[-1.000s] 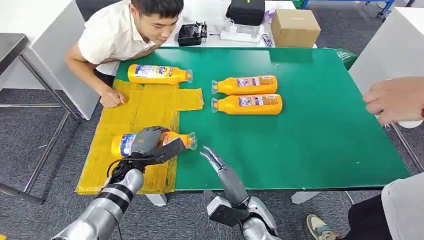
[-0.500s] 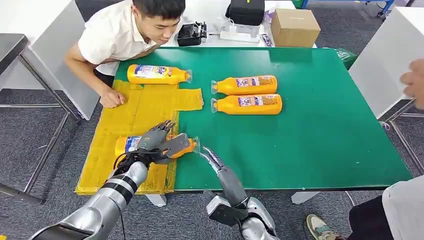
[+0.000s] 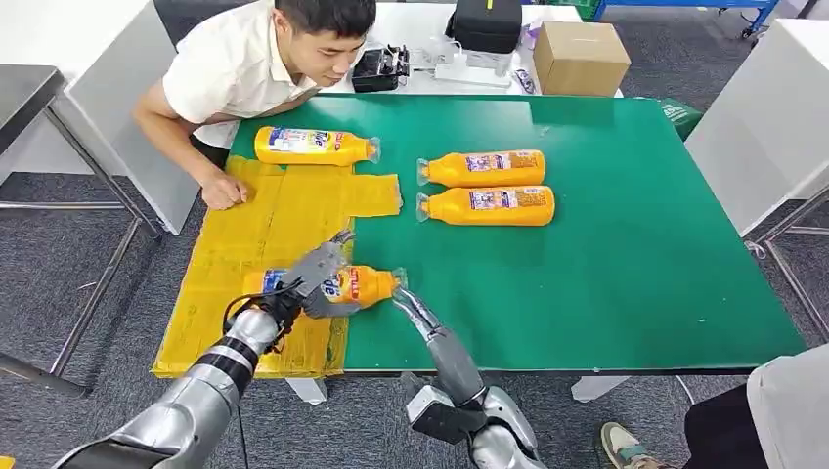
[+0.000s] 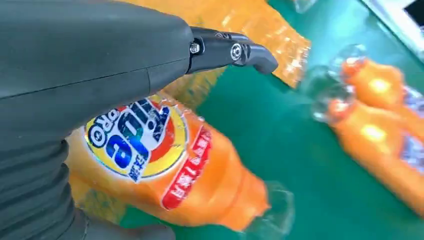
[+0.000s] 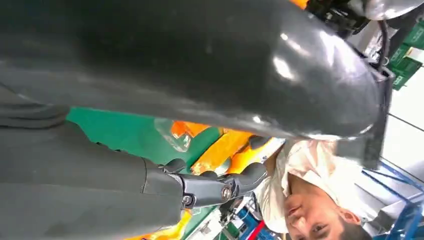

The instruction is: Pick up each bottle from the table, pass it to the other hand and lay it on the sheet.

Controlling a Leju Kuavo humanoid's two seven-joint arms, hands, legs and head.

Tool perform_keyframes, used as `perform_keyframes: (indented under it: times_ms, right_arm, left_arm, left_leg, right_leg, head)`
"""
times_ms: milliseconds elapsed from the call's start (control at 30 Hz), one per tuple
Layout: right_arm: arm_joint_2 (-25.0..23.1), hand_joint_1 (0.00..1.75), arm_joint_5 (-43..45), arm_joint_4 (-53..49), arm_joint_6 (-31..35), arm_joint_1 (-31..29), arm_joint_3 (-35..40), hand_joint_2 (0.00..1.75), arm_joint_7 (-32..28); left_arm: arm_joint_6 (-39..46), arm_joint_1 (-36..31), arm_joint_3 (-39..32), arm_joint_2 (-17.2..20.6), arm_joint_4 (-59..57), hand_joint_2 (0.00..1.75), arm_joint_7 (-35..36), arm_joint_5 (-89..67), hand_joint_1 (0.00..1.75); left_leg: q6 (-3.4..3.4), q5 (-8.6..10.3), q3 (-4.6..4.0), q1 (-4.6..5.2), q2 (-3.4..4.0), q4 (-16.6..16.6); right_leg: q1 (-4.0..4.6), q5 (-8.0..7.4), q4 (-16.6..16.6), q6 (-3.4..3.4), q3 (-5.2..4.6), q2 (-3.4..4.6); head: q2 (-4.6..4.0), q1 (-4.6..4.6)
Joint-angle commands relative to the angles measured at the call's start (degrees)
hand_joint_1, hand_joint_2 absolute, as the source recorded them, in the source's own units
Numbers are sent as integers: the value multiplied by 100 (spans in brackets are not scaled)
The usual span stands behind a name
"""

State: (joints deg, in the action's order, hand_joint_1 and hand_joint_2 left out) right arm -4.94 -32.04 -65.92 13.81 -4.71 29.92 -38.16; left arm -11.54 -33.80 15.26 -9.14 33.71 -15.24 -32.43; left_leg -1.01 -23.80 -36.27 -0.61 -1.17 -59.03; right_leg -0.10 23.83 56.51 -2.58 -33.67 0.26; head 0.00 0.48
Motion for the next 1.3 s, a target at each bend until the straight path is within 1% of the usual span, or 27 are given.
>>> perform_keyframes:
  times_ms: [33, 67, 167, 200, 267, 333, 367, 400, 433, 533, 600, 633, 667, 700, 733, 767, 800, 833, 867, 900, 933, 1033, 1067, 1167, 1200, 1233, 1300]
  right_arm:
    - [226, 0, 121, 534, 123, -184, 216, 0, -118]
    - [241, 0, 118, 568, 134, -192, 238, 0, -145]
    - [265, 0, 156, 579, 270, -162, 220, 0, -184]
    - [279, 0, 179, 539, 312, -144, 224, 0, -184]
    - [293, 0, 199, 483, 393, -89, 183, 0, -184]
    - [348, 0, 111, 341, 583, 1, 50, 0, -82]
    - [388, 0, 38, 323, 713, 3, -8, 0, 35]
    - [517, 0, -365, 416, 959, -89, -29, 0, 391]
    - [599, 0, -329, 428, 903, -133, -145, 0, 364]
    - [620, 0, -334, 447, 844, -155, -196, 0, 336]
    - [630, 0, -580, 523, 1000, -218, -219, 0, 428]
    - [708, 0, -812, 640, 1171, -333, -291, 0, 721]
    - [783, 0, -805, 674, 1133, -406, -348, 0, 698]
    - [981, 0, -1350, 835, 1435, -565, -439, 0, 1189]
    - [1130, 0, -1432, 920, 1379, -673, -593, 0, 1347]
    - [1343, 0, -1843, 1073, 1464, -835, -732, 0, 1599]
    - [1413, 0, -1861, 1111, 1418, -890, -840, 0, 1572]
    - [1592, 0, -2244, 1198, 1496, -980, -1130, 0, 1770]
    - [1696, 0, -2286, 1195, 1509, -984, -1268, 0, 1783]
    - [1882, 0, -2630, 1233, 1537, -997, -1479, 0, 1952]
    - [1914, 0, -2645, 1243, 1493, -1006, -1559, 175, 1918]
    - [1999, 0, -2827, 1467, 1362, -1160, -1668, 175, 1913]
    - [1973, 0, -3089, 1970, 1246, -1498, -1567, 175, 1978]
    - [1892, 0, -3293, 2462, 1282, -1803, -1477, 175, 2016]
    - [1884, 0, -3300, 2485, 1282, -1824, -1472, 175, 2016]
    - [1851, 0, -3461, 2785, 1292, -1978, -1372, 175, 2065]
    - [1851, 0, -3461, 2785, 1292, -1978, -1372, 175, 2065]
  left_arm:
    - [-551, 835, 150, 169, 1459, 175, 29, 2253, 0]
    - [-640, 865, 288, 259, 1594, 175, 21, 2423, 0]
    - [-854, 1067, 469, 348, 2077, 175, 137, 3551, 0]
    - [-796, 1113, 579, 391, 2233, 175, 128, 3667, 0]
    - [-570, 1218, 720, 404, 2547, 175, 99, 3855, 0]
    - [164, 1422, 874, 252, 3037, 175, -4, 3660, 0]
    - [573, 1556, 964, 210, 3229, 175, -41, 3387, 0]
    - [905, 1778, 974, 88, 3424, 175, -16, 3325, 0]
    - [1027, 1916, 1112, 93, 3592, 175, 42, 3302, 0]
    - [1064, 1937, 1158, 120, 3610, 175, 52, 3319, 0]
    - [1155, 1956, 1085, 116, 3606, 175, 3, 3437, 0]
    - [1425, 2050, 1045, 74, 3719, 175, -127, 3334, 0]
    - [1455, 2102, 1081, 94, 3809, 175, -126, 3315, 0]
    - [1997, 2253, 1080, 62, 4033, 175, -277, 2869, 0]
    - [2165, 2389, 1141, 101, 4235, 175, -286, 2620, 0]
    - [2495, 2526, 1337, 294, 4449, 175, -239, 1802, 0]
    - [2536, 2639, 1337, 340, 4584, 175, -224, 1620, 0]
    - [2499, 3025, 1182, 407, 4910, 175, -103, 1285, 0]
    - [2463, 3224, 1139, 463, 5066, 175, -117, 1265, 0]
    - [2346, 3590, 1031, 557, 5410, 175, -186, 1158, 0]
    - [2308, 3696, 993, 571, 5506, 175, -214, 1135, 0]
    - [2220, 3877, 966, 563, 5735, 175, -309, 1124, 0]
    - [2234, 3824, 938, 475, 5696, 175, -308, 1121, 0]
    - [2248, 3719, 901, 384, 5565, 175, -284, 1138, 0]
    - [2248, 3705, 900, 374, 5555, 175, -283, 1140, 0]
    - [2209, 3677, 872, 336, 5496, 175, -255, 1251, 0]
    - [2209, 3677, 872, 336, 5496, 175, -255, 1251, 0]
  left_leg:
    - [2, -5, 18, 8, 35, 16]
    - [1, -4, 8, 1, 19, 6]
    - [3, -5, -1, 2, 26, 7]
    - [3, -5, -7, 2, 24, 6]
    - [3, -6, -17, 1, 25, 4]
    - [2, -8, -20, 2, 26, 4]
    - [1, -5, -32, -1, 16, 1]
    - [0, -6, -29, 3, 14, 3]
    - [-2, -7, -29, 3, 17, 4]
    - [-1, -12, -19, 8, 27, 7]
    - [1, -6, -47, 2, 13, 0]
    - [1, -8, -41, 6, 16, 2]
    - [2, -6, -50, 4, 21, 2]
    - [1, -10, -38, 8, 32, 3]
    - [2, -10, -33, 11, 36, 6]
    - [1, -7, -39, 10, 36, 6]
    - [0, -7, -37, 13, 35, 8]
    - [0, -7, -44, 10, 32, 4]
    - [-2, -7, -40, 13, 38, 9]
    - [-3, -12, -31, 15, 42, 10]
    - [-2, -14, -28, 14, 42, 9]
    - [-1, -18, -31, 16, 39, 5]
    - [-3, -18, -40, 20, 38, 2]
    - [-1, -15, -42, 19, 37, 1]
    - [-1, -14, -43, 19, 44, 2]
    - [-3, -10, -57, 15, 32, 0]
    - [0, -11, -39, 17, 44, 5]
  right_leg:
    - [-6, -2, -10, 5, 4, 21]
    - [0, -1, -6, 3, 0, 10]
    - [0, -2, -5, 4, -11, 15]
    - [-1, -1, -4, 4, -17, 13]
    - [1, 1, -2, 5, -27, 9]
    - [0, 4, -1, 4, -31, 9]
    - [1, 2, -1, 2, -40, 2]
    - [-2, 5, 0, 1, -38, -2]
    - [-2, 4, -4, 0, -38, 1]
    - [-6, 6, -6, 0, -30, 7]
    - [-2, 1, -3, 1, -51, 0]
    - [-5, 4, -3, 2, -46, 0]
    - [-4, -1, -3, 2, -56, 9]
    - [-7, 1, -3, 2, -48, 15]
    - [-9, 2, -3, 3, -45, 15]
    - [-8, -2, -5, 1, -50, 14]
    - [-11, -1, -5, 0, -48, 12]
    - [-8, -2, -5, -1, -54, 12]
    - [-11, -4, -9, -3, -52, 19]
    - [-13, 0, -9, -3, -44, 22]
    - [-11, 1, -10, -2, -40, 20]
    - [-14, 6, -5, -1, -42, 21]
    - [-17, 3, -3, 1, -51, 20]
    - [-15, 1, -3, 1, -53, 19]
    - [-16, -3, -4, 0, -57, 26]
    - [-13, -4, -5, -2, -66, 17]
    - [-13, -5, -6, 2, -55, 24]
  head:
    - [0, -2]
    - [0, 0]
    - [0, -2]
    - [0, -2]
    - [0, -2]
    - [0, -2]
    - [0, -4]
    - [0, 0]
    - [0, -2]
    - [0, -4]
    - [0, 2]
    - [0, 0]
    - [0, 0]
    - [0, -2]
    - [0, -2]
    - [0, -2]
    - [0, -4]
    - [0, -4]
    - [0, -7]
    - [0, -2]
    - [0, -2]
    - [0, -2]
    - [0, -2]
    - [0, -2]
    - [0, -4]
    - [0, -2]
    - [0, -4]
